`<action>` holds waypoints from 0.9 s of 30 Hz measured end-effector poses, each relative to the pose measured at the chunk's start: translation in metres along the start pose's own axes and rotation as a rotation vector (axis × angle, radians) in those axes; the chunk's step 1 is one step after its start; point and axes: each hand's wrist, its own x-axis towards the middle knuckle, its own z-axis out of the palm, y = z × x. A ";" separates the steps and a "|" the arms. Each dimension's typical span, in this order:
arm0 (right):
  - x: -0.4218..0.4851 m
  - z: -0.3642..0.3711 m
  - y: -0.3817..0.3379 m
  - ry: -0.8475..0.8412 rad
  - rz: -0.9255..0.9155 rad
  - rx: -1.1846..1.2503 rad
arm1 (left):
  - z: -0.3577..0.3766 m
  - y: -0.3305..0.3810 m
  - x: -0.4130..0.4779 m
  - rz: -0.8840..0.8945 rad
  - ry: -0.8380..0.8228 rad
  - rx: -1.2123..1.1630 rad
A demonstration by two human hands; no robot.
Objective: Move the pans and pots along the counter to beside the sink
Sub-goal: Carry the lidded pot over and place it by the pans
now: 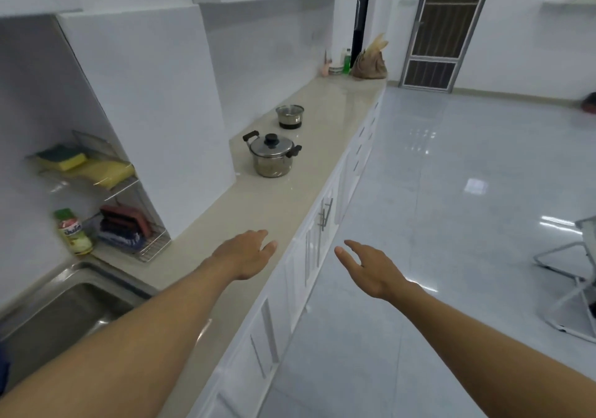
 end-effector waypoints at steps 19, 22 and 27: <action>0.295 -0.075 0.031 -0.047 -0.096 -0.041 | -0.074 0.010 0.270 -0.124 0.083 -0.059; 0.349 -0.084 0.023 -0.066 -0.090 -0.050 | -0.091 0.000 0.315 -0.127 0.072 -0.082; 0.431 -0.092 0.004 -0.068 -0.121 -0.071 | -0.122 -0.022 0.382 -0.139 0.080 -0.071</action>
